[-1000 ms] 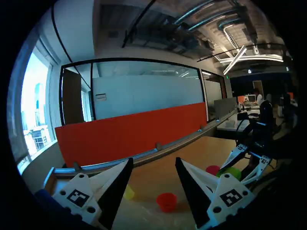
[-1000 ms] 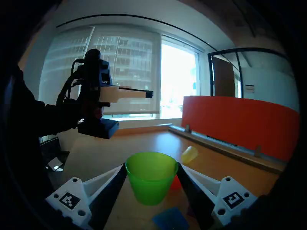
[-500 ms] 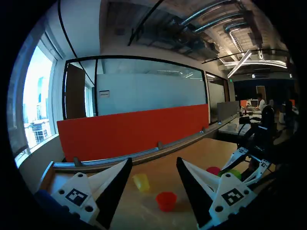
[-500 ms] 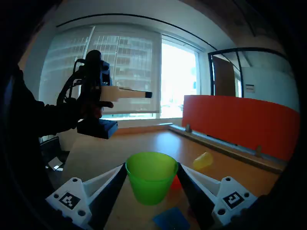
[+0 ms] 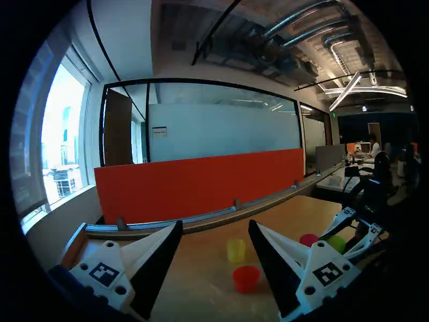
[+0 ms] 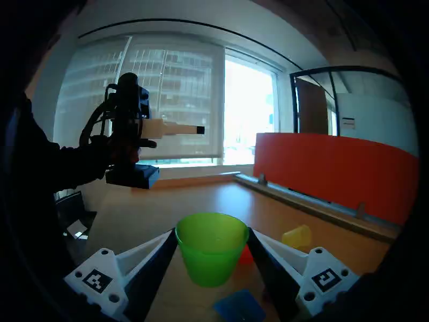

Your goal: Pour water

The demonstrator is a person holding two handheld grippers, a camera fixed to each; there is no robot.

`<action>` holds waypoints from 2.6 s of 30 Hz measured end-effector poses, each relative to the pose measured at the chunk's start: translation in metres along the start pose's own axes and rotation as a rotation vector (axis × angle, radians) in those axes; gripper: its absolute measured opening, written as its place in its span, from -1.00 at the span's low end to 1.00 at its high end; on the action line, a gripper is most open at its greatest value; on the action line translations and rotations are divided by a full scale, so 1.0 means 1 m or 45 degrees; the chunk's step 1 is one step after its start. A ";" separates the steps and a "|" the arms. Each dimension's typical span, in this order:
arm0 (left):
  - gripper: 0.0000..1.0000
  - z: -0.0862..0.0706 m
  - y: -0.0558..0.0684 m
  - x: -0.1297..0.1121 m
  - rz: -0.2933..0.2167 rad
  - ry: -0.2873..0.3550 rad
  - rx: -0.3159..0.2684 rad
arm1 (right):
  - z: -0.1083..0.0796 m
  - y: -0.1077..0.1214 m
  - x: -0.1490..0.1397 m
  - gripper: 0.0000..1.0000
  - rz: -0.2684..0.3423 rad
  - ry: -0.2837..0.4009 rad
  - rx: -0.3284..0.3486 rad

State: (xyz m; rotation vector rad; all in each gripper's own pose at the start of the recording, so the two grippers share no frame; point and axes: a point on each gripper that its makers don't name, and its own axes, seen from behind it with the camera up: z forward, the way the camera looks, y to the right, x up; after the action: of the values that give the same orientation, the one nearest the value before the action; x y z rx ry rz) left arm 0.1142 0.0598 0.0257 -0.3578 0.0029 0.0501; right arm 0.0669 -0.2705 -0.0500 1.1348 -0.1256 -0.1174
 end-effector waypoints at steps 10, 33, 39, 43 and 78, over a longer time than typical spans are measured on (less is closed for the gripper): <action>0.81 -0.029 -0.037 -0.009 -0.018 0.009 0.130 | 0.000 -0.001 -0.002 0.90 0.001 0.004 0.002; 0.81 -0.107 -0.102 -0.117 -0.010 0.026 0.443 | 0.000 -0.003 -0.013 0.90 0.011 -0.012 0.007; 0.81 -0.123 -0.110 -0.141 -0.033 0.060 0.479 | -0.001 -0.003 -0.014 0.90 0.009 -0.018 0.004; 0.81 -0.131 -0.119 -0.159 -0.050 0.052 0.513 | -0.001 -0.003 -0.014 0.90 0.011 -0.023 0.005; 0.81 -0.296 -0.302 -0.152 -0.038 0.105 1.162 | 0.004 -0.008 -0.020 0.90 0.019 -0.039 0.018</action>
State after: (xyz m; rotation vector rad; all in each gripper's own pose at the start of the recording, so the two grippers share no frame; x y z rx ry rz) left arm -0.0210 -0.3334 -0.1443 0.5524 0.0994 0.0011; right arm 0.0459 -0.2740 -0.0561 1.1464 -0.1623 -0.1212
